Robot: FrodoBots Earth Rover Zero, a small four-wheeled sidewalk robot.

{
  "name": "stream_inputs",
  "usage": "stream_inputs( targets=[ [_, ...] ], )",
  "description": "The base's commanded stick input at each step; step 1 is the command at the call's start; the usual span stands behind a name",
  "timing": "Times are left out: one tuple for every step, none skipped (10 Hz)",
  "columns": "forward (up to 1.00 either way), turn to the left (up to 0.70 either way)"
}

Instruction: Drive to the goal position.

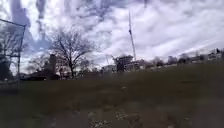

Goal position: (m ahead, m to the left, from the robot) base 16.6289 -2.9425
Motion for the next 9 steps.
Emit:
stream_inputs(
  targets=[
    [0.7, 0.0],
    [0.7, 0.0],
    [0.7, 0.16],
    [0.7, 0.27],
    [0.7, 0.27],
    [0.7, 0.23],
    [0.7, 0.05],
    [0.7, 0.0],
    [0.7, 0.0]
  ],
)
